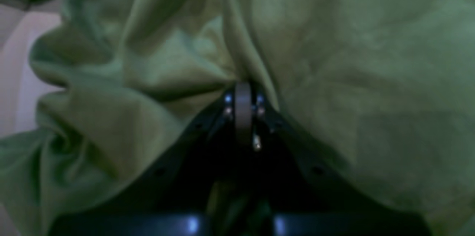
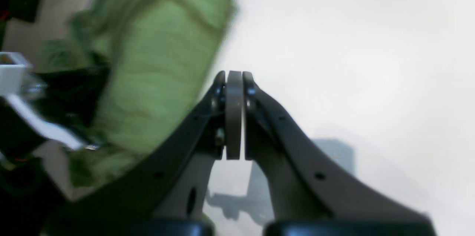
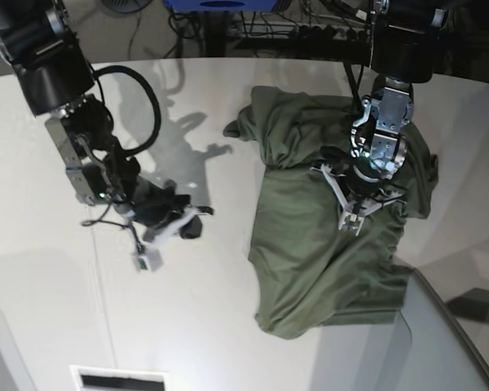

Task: Layout the t-shirt on the table in an organized manner, then fold the t-shirt properly
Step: 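Pull the shirt edge outward with the right gripper, then release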

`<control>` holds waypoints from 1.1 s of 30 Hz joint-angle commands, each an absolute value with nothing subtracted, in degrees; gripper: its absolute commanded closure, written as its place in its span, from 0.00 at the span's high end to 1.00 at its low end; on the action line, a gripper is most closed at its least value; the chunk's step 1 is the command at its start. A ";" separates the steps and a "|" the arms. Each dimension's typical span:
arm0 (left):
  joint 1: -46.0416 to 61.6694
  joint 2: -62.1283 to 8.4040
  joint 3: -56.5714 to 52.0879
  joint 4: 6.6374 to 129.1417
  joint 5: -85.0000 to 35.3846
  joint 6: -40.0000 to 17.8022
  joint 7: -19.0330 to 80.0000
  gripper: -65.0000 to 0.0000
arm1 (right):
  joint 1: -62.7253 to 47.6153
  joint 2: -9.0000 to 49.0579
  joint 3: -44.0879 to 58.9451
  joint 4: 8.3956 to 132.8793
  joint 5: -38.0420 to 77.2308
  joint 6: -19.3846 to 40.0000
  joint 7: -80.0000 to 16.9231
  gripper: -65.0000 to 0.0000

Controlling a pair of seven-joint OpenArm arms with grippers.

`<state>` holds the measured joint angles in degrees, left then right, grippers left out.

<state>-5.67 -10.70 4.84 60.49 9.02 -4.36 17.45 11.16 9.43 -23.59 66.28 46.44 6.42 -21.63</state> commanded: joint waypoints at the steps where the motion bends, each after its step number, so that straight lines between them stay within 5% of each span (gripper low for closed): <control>1: -6.29 -10.33 5.67 61.05 9.10 -4.09 17.01 0.00 | 12.79 9.71 -22.64 67.21 47.08 6.99 -20.26 0.00; 28: -1.27 -6.64 25.01 62.20 9.19 -1.01 17.10 0.00 | 16.22 9.80 -12.88 56.84 46.81 7.25 -21.93 0.01; 33: 1.01 -9.10 24.40 66.77 9.01 -1.01 16.92 0.00 | 17.36 9.54 -12.97 53.93 46.81 7.34 -21.93 0.32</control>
